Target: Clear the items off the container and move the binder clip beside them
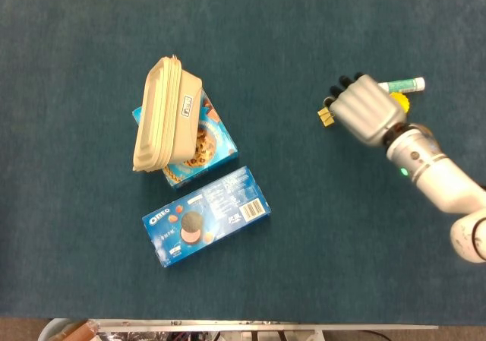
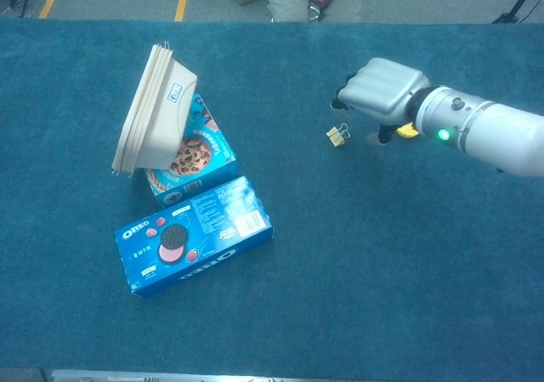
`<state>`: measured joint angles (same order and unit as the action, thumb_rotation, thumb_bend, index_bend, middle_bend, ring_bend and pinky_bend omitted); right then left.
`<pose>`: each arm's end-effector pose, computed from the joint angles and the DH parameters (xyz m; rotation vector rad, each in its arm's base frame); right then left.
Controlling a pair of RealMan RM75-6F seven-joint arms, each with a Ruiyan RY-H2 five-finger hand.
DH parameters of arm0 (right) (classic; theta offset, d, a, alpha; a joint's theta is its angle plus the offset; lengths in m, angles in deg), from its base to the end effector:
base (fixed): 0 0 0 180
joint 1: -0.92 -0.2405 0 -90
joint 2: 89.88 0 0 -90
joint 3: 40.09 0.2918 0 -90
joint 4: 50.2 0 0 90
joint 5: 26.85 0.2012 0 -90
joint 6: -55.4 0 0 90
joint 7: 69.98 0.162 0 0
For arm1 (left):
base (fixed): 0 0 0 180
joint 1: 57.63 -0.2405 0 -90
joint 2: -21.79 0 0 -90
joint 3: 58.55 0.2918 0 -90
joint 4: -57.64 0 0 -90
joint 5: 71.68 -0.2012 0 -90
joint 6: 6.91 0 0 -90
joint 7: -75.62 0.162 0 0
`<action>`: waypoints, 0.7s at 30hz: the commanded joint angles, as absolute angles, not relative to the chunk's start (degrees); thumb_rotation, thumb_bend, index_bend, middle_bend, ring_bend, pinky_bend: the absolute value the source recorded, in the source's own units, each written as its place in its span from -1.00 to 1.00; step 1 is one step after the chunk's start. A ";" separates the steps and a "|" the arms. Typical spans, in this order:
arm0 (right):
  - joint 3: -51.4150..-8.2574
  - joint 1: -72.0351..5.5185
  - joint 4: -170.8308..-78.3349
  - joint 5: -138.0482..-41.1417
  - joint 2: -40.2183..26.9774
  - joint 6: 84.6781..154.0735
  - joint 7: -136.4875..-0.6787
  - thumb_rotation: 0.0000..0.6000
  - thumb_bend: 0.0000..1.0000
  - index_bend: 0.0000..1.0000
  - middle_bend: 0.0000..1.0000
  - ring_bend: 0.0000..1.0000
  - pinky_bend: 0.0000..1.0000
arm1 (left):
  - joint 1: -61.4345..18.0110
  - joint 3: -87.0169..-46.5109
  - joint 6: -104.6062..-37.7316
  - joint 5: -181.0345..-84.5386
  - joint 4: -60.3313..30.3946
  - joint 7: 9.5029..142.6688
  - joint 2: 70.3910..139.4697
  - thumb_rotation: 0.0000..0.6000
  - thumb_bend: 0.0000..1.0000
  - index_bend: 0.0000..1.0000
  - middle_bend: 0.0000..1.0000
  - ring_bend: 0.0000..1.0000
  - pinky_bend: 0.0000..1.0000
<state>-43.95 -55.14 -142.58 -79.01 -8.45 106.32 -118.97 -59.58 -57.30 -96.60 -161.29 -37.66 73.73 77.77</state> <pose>-0.1576 -0.3747 -0.0152 2.2323 -0.3875 0.4139 -0.3470 0.1458 0.2242 -1.3822 -0.9027 -0.8097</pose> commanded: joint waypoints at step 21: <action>-47.84 -54.55 -137.77 -75.47 -6.35 105.20 -122.32 1.00 -0.53 -0.21 -0.37 -0.57 -0.24 | -59.82 -57.23 -96.63 -161.09 -36.75 72.74 78.12 1.00 -0.22 -0.63 -0.75 -0.88 -0.91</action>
